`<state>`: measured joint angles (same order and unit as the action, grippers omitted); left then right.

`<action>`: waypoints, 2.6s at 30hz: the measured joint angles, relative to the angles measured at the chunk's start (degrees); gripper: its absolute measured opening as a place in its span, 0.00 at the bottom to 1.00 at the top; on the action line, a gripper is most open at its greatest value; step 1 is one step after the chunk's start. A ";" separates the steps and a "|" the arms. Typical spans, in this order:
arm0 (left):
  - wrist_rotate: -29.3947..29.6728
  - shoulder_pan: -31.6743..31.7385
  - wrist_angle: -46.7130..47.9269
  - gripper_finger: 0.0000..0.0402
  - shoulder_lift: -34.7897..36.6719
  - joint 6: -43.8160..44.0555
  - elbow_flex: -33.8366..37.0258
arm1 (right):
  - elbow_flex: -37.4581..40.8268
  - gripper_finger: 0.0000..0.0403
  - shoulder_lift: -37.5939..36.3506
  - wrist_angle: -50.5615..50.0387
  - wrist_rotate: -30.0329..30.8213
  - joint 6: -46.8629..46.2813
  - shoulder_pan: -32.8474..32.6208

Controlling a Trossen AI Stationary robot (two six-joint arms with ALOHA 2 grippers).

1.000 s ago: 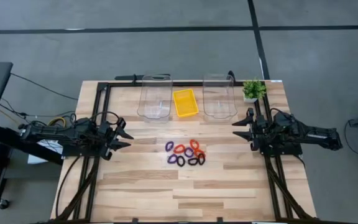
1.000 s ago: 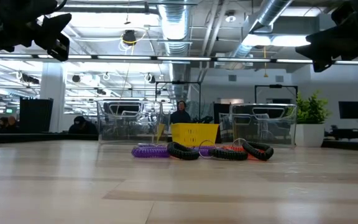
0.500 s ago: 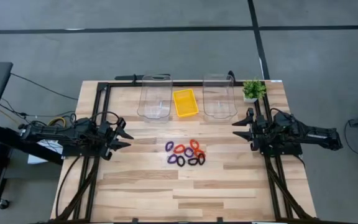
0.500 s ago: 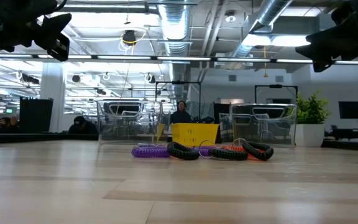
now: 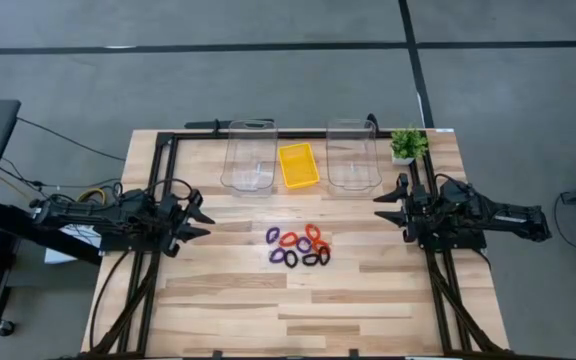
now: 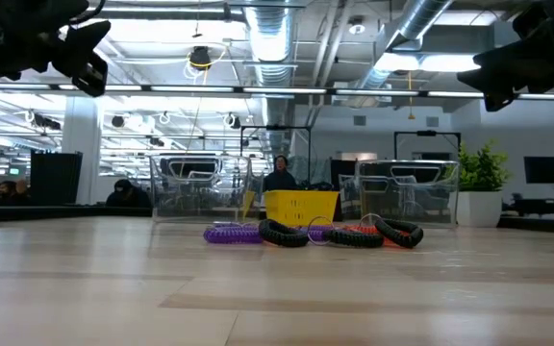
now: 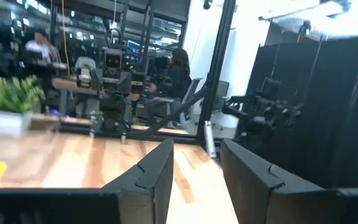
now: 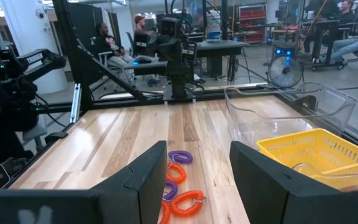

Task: Sort spring keychains
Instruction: Put the top right orange spring keychain into the yellow bin

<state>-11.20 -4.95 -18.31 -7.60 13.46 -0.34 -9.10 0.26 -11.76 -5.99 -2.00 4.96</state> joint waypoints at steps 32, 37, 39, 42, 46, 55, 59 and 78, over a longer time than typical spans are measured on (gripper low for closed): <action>0.00 0.00 -7.46 0.33 -14.25 -9.79 -9.48 | 0.01 0.42 0.01 0.00 0.01 0.00 -0.01; 1.39 0.01 -7.50 0.33 -19.53 -11.88 -11.82 | -0.01 0.42 0.01 0.01 0.00 0.00 0.01; 2.94 0.00 -7.48 0.33 -21.92 -13.03 -12.91 | -0.01 0.42 -0.01 -0.02 0.02 1.01 0.01; 6.81 0.00 -7.45 0.33 -25.27 -13.50 -14.62 | 0.01 0.42 0.00 0.02 0.09 10.91 0.30; 8.85 0.00 -7.48 0.33 -28.91 -13.26 -17.17 | 0.01 0.42 0.00 0.03 0.10 18.11 0.42; 8.85 0.00 -7.50 0.33 -33.48 -13.26 -20.41 | 0.00 0.42 0.01 3.90 0.07 16.69 0.42; 8.85 0.00 -7.49 0.33 -35.22 -13.05 -21.48 | -0.01 0.42 0.03 4.31 -0.01 6.79 -0.10; 21.29 -9.68 -8.72 0.33 -53.30 -12.39 -31.66 | -0.01 0.42 12.33 28.82 -16.88 5.74 -12.29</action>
<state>10.09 -14.63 -27.03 -60.90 1.07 -31.99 -9.10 12.59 17.06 -22.87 3.74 -7.32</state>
